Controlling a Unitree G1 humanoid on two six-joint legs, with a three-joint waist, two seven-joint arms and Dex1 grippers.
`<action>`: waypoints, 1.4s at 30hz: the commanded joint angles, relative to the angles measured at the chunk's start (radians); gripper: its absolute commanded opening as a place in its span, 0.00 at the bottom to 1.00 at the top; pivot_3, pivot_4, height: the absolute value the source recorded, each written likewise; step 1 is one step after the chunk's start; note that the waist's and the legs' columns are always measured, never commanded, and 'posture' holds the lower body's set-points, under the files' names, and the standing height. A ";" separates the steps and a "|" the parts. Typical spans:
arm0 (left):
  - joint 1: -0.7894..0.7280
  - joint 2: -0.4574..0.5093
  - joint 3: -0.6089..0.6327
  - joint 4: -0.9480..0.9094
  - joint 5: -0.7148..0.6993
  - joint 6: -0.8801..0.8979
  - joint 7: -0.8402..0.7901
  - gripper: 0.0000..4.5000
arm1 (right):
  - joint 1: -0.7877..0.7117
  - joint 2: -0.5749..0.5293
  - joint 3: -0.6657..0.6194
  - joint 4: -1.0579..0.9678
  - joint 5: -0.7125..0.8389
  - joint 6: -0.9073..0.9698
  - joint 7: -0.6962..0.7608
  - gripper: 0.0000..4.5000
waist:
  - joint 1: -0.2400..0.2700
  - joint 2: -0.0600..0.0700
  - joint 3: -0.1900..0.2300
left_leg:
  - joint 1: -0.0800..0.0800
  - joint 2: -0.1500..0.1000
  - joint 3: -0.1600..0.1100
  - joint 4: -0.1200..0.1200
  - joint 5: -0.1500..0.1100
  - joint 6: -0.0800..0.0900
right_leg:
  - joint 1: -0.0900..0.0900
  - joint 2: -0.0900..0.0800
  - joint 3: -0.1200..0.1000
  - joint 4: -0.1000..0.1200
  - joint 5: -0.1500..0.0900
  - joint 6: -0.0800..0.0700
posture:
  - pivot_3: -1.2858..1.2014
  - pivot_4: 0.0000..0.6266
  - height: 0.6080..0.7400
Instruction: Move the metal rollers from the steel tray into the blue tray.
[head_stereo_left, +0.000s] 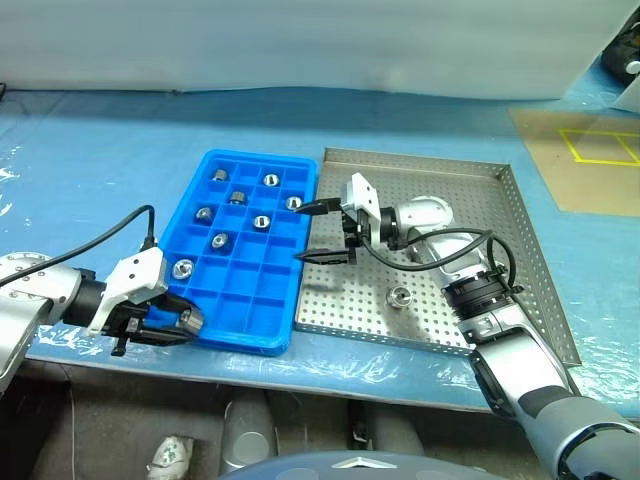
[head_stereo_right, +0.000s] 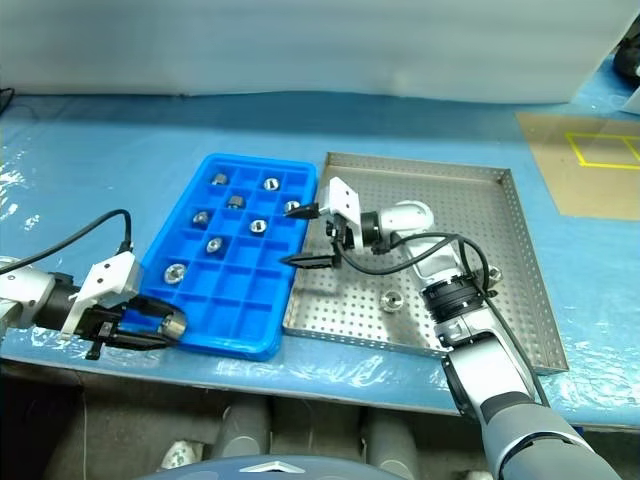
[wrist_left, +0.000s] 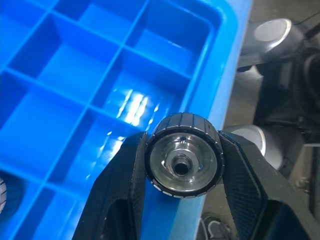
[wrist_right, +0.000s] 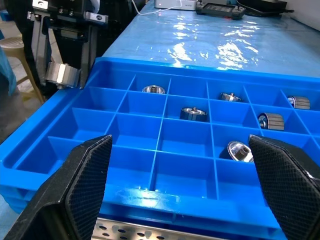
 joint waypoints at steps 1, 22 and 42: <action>-0.008 0.019 0.035 0.033 -0.009 -0.010 0.028 0.40 | -0.017 -0.005 -0.018 -0.017 0.001 -0.019 0.009 1.00 | 0.000 0.000 0.000 | 0.000 0.000 0.000 0.000 0.000 0.000 | 0.000 0.000 0.000 0.000 0.000 0.000 | 0.59 0.24 1.00; -0.118 -0.013 -0.146 0.185 0.083 -0.165 0.078 0.82 | 0.028 -0.046 -0.038 -0.081 -0.003 0.008 -0.021 1.00 | -0.007 0.000 -0.001 | 0.002 0.000 0.001 0.001 0.002 -0.003 | -0.001 0.003 0.004 0.002 -0.002 -0.001 | 0.56 0.24 1.00; -1.113 -0.481 -0.407 1.118 0.290 -0.525 0.017 0.82 | 0.283 -0.288 -0.273 -0.362 0.028 0.177 -0.212 1.00 | -0.038 0.000 -0.001 | 0.000 -0.003 0.000 0.012 0.002 -0.002 | 0.003 0.001 0.005 0.005 0.000 0.001 | 0.40 0.24 1.00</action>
